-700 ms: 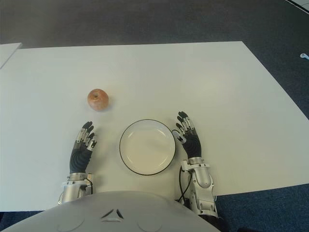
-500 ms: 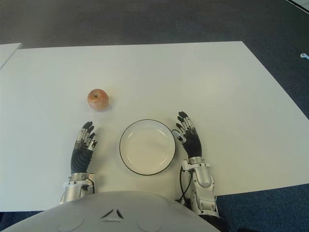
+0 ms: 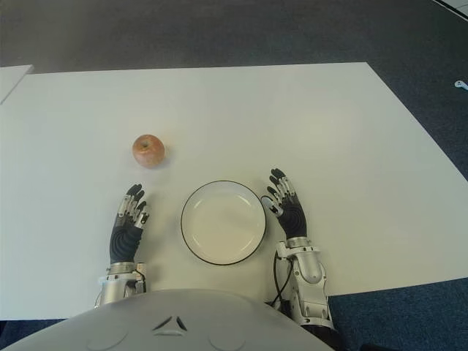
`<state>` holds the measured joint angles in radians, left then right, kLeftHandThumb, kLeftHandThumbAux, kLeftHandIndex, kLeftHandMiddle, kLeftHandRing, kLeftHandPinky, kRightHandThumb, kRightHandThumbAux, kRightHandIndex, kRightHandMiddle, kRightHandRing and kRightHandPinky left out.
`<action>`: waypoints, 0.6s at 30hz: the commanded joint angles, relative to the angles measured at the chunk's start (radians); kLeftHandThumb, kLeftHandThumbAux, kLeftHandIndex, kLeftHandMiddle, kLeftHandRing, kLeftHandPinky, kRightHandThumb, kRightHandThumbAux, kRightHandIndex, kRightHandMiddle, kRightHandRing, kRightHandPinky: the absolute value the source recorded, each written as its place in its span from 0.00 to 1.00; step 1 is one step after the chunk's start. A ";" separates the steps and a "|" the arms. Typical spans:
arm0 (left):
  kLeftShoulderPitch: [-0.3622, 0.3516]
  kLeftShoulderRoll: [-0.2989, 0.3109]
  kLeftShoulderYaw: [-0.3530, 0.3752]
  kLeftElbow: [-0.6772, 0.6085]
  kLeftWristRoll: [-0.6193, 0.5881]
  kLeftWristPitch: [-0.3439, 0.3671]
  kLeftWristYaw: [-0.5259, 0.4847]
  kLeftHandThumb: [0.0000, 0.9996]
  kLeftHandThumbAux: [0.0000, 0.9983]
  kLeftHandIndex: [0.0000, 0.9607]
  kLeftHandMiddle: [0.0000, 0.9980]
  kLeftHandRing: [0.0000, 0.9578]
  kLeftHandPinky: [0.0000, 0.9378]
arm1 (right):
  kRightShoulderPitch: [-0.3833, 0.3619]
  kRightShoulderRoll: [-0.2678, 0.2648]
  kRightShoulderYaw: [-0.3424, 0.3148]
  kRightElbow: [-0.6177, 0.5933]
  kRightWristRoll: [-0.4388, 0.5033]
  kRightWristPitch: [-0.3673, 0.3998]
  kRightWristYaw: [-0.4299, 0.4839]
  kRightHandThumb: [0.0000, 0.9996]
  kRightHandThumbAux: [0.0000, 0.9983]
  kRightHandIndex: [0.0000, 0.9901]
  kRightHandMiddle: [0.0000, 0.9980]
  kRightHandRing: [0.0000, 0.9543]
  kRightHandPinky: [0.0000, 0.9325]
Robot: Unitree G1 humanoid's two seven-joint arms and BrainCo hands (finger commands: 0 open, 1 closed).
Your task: Put the apples into the plate.
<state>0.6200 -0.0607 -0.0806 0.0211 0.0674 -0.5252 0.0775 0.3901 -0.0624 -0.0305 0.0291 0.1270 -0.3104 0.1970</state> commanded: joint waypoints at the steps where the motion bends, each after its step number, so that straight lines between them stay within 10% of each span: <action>1: 0.018 -0.009 -0.004 0.024 0.005 0.029 0.008 0.03 0.56 0.04 0.02 0.01 0.02 | 0.017 -0.006 -0.008 0.022 0.006 0.047 0.000 0.05 0.55 0.00 0.04 0.00 0.00; 18: -0.001 -0.006 0.003 0.044 0.023 0.013 0.017 0.02 0.56 0.04 0.02 0.01 0.01 | 0.005 -0.004 -0.010 0.039 0.001 0.049 -0.001 0.05 0.55 0.00 0.04 0.00 0.00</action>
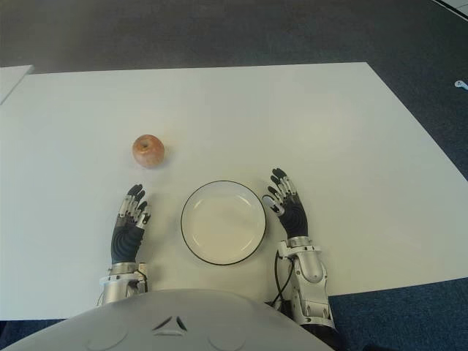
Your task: Put the apples into the plate.
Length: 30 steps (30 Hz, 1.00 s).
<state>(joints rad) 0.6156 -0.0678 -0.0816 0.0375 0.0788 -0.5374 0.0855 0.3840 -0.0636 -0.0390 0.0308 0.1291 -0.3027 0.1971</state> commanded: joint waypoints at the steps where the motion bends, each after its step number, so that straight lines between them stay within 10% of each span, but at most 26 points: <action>1: 0.003 0.002 0.004 0.029 0.013 0.025 0.008 0.02 0.56 0.04 0.02 0.01 0.01 | 0.010 -0.003 -0.001 0.039 -0.002 0.041 -0.001 0.05 0.55 0.00 0.04 0.00 0.00; 14: -0.015 0.009 0.012 0.041 0.021 0.022 0.011 0.02 0.56 0.04 0.01 0.01 0.01 | -0.009 0.001 -0.002 0.062 -0.007 0.024 -0.003 0.06 0.55 0.00 0.05 0.00 0.00; 20: 0.023 0.034 0.032 -0.165 0.064 0.069 0.009 0.03 0.56 0.03 0.01 0.00 0.01 | -0.018 0.003 -0.001 0.074 -0.015 0.022 -0.009 0.06 0.56 0.00 0.05 0.00 0.00; 30: 0.041 0.101 0.148 -0.454 0.615 0.171 0.134 0.09 0.57 0.00 0.00 0.00 0.02 | -0.036 -0.008 -0.004 0.124 -0.025 -0.002 -0.003 0.06 0.55 0.00 0.03 0.00 0.00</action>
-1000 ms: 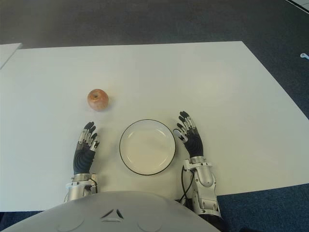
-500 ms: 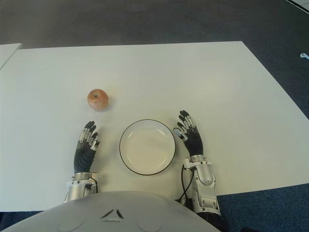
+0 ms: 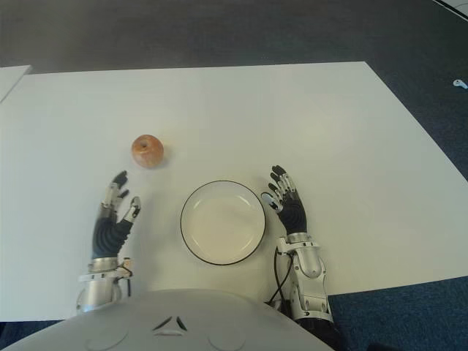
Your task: Put the apples into the plate.
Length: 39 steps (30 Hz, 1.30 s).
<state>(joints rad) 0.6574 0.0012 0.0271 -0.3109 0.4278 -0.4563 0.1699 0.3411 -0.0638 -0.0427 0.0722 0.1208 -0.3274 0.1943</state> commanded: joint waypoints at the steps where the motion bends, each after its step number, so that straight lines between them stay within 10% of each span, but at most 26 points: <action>1: -0.007 0.037 0.044 -0.118 0.299 0.104 0.056 0.11 0.57 0.00 0.00 0.00 0.02 | 0.003 -0.008 0.000 0.092 -0.015 0.019 0.002 0.06 0.55 0.00 0.03 0.00 0.00; 10: -0.069 0.146 0.096 -0.161 0.559 0.182 0.083 0.19 0.50 0.02 0.00 0.00 0.01 | -0.020 -0.004 -0.005 0.152 -0.003 -0.008 0.013 0.08 0.54 0.00 0.04 0.00 0.00; 27: -0.240 0.330 0.079 -0.305 0.802 0.337 -0.205 0.29 0.42 0.07 0.00 0.00 0.01 | -0.054 -0.003 -0.013 0.226 -0.008 -0.016 0.004 0.08 0.57 0.00 0.02 0.00 0.00; 39: -0.485 0.497 0.038 -0.074 0.822 0.364 -0.310 0.30 0.37 0.06 0.00 0.00 0.02 | -0.064 -0.009 -0.017 0.255 -0.011 -0.012 0.001 0.07 0.56 0.00 0.03 0.00 0.00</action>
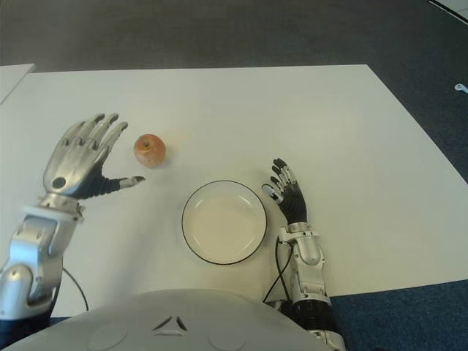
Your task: Put the apples into the plate.
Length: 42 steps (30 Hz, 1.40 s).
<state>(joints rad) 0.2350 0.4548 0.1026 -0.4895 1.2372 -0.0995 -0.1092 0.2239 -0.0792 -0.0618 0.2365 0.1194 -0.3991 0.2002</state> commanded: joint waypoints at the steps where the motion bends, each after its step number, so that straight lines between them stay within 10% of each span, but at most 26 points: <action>1: -0.080 0.053 -0.049 0.130 0.012 0.009 -0.031 0.30 0.37 0.06 0.00 0.00 0.02 | 0.055 0.006 0.002 0.090 -0.008 0.060 -0.004 0.07 0.57 0.00 0.03 0.00 0.00; 42: -0.336 0.100 -0.343 0.650 -0.107 0.121 0.099 0.29 0.31 0.00 0.00 0.00 0.00 | 0.108 -0.023 -0.035 0.066 0.013 0.024 0.028 0.05 0.55 0.01 0.02 0.00 0.00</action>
<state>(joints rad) -0.0814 0.5581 -0.2123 0.1219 1.1289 0.0056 -0.0131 0.2473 -0.1066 -0.0946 0.2314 0.1350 -0.4251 0.2276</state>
